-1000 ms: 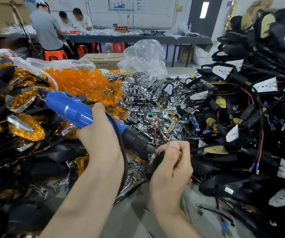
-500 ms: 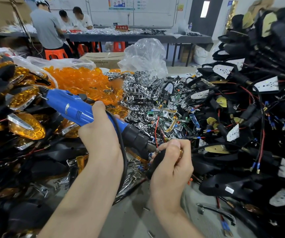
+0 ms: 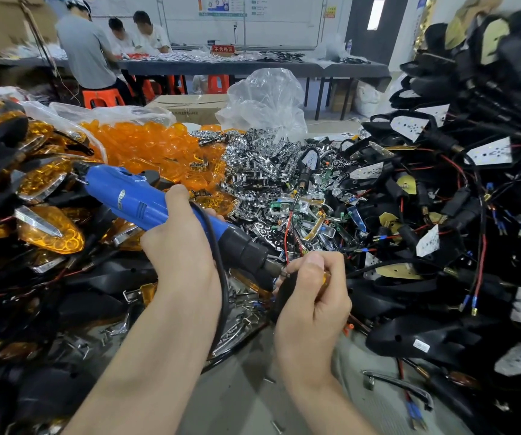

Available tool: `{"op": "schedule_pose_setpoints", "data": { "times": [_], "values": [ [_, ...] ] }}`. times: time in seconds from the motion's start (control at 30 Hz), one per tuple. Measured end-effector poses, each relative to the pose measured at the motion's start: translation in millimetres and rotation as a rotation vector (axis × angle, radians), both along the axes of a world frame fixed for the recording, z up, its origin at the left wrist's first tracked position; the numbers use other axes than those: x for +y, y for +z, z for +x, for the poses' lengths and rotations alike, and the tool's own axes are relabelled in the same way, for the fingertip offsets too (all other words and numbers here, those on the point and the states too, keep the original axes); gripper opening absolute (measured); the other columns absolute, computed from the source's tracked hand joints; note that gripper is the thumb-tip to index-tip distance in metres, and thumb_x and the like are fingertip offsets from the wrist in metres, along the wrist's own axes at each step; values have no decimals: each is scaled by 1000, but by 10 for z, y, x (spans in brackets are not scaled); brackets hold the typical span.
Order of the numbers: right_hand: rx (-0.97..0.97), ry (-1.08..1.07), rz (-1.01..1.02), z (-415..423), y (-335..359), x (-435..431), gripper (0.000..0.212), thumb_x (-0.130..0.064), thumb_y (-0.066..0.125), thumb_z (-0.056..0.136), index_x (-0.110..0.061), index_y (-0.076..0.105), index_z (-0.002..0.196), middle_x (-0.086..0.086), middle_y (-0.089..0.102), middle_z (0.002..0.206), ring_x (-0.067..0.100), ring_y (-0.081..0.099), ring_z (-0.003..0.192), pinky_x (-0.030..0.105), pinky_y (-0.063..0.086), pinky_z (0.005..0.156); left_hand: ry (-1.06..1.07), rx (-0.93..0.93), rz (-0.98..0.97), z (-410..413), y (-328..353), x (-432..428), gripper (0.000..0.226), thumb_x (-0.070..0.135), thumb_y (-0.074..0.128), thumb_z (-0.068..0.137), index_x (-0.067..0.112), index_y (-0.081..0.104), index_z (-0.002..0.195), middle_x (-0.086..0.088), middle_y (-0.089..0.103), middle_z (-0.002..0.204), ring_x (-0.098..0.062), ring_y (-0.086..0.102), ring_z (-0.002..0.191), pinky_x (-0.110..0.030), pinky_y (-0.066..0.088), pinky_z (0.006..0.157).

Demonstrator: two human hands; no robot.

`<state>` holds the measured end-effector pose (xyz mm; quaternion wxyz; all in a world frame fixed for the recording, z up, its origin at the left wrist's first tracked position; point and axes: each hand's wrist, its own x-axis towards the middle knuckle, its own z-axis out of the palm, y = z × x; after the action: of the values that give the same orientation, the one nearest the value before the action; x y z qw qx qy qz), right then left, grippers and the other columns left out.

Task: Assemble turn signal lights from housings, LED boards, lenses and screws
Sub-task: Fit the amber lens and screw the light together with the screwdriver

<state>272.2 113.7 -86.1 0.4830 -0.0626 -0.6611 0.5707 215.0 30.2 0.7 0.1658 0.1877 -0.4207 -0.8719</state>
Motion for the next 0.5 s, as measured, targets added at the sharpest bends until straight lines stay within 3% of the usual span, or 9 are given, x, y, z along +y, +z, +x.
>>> {"op": "schedule_pose_setpoints", "data": {
  "times": [0.1,0.2,0.3,0.4,0.5],
  "values": [
    [13,81,102,1,26,34,27,-42,39,105,-28,48,83,-4,56,73,9,49,59,15,36,55,-78,-37,92,-67,-4,-97,22,25,64,94,11,49,101,1,57,53,-13,60,49,-33,60,64],
    [10,150,208,23,35,23,20,-50,39,106,-41,47,90,-14,51,74,2,48,60,9,34,58,-139,-93,115,-122,10,-246,24,27,65,94,11,49,103,-3,57,63,-17,60,55,-33,59,65],
    [62,171,331,72,40,-1,25,-50,37,107,-34,49,93,-17,47,79,-7,48,67,4,34,63,-161,-141,101,-70,36,-324,26,31,66,94,9,52,95,-4,59,68,-17,62,57,-31,60,61],
    [91,130,280,121,55,64,21,-44,42,106,-32,50,91,-10,52,80,1,51,69,8,37,63,-115,-128,118,-25,95,-401,24,30,65,95,10,52,94,-4,59,65,-16,62,50,-29,57,54],
    [34,86,-18,190,198,178,16,-44,46,99,-35,53,89,-6,62,78,13,55,64,28,46,58,-53,-89,102,-70,230,-507,23,27,66,94,11,50,99,-4,61,63,-16,62,49,-29,56,51]
  ]
}}
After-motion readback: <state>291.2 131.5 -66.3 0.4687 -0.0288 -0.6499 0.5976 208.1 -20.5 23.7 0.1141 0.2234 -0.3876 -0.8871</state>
